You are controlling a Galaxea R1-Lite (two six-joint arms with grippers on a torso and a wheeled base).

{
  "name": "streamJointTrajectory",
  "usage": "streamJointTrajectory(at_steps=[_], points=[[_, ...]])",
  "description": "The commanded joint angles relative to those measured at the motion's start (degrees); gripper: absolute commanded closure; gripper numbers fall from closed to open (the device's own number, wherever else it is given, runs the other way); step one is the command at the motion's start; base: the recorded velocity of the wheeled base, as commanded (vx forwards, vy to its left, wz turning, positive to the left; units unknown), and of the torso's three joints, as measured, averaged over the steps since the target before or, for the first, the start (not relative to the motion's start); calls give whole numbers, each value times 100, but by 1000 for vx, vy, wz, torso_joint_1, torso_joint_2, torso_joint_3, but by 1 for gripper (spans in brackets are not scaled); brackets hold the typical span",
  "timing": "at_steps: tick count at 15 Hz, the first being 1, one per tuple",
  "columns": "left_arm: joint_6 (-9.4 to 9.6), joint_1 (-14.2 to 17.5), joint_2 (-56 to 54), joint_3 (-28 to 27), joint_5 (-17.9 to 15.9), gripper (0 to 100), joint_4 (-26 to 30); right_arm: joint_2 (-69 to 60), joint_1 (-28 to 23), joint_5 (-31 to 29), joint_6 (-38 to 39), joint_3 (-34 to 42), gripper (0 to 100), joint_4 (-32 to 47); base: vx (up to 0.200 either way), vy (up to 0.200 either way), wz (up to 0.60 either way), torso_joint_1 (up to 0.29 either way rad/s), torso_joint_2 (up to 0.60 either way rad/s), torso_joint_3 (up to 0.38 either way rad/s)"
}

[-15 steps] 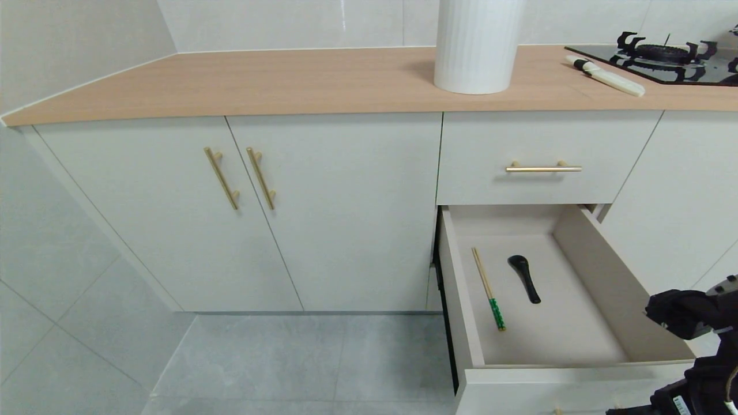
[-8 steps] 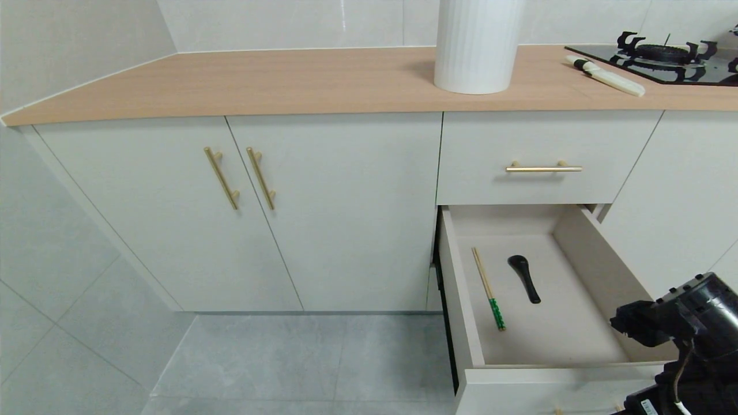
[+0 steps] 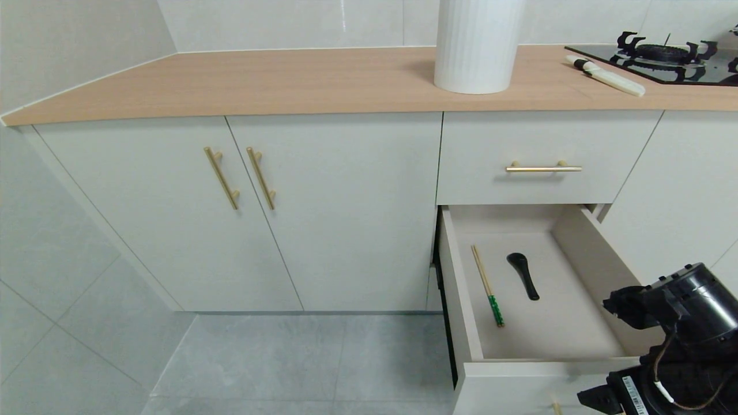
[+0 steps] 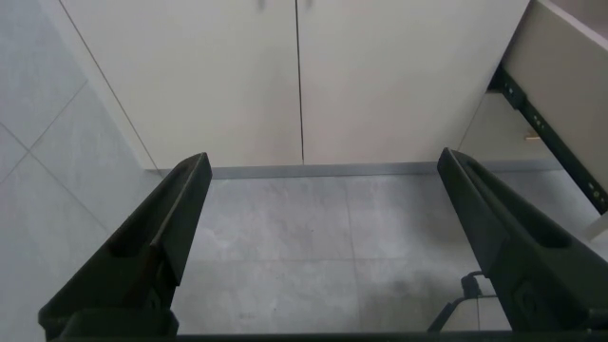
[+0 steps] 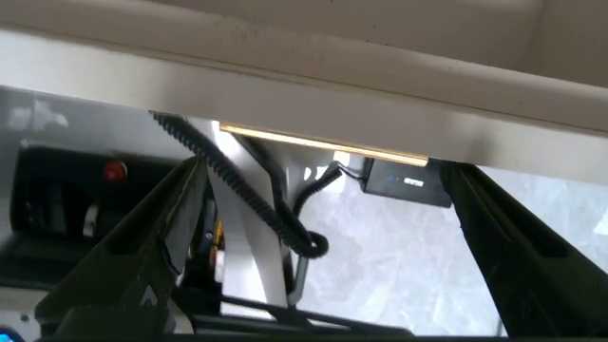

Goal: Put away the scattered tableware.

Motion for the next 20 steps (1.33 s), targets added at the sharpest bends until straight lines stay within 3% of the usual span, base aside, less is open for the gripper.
streamJointTrajectory(at_steps=[1,11,18,20], points=[[2,2,7,-1,1,0,4,202,-109,-7,52,2,0,-155,0,0,0,0,0,0],[2,2,7,7,1,0,-5,554,-514,-253,157,107,0,-1297,0,0,0,0,0,0],[2,2,7,-1,1,0,4,1916,-1103,-210,-370,-69,0,-3371,0,0,0,0,0,0],[-7,2,7,-1,1,0,4,2452,-1270,-192,-493,-561,0,-3785,0,0,0,0,0,0]])
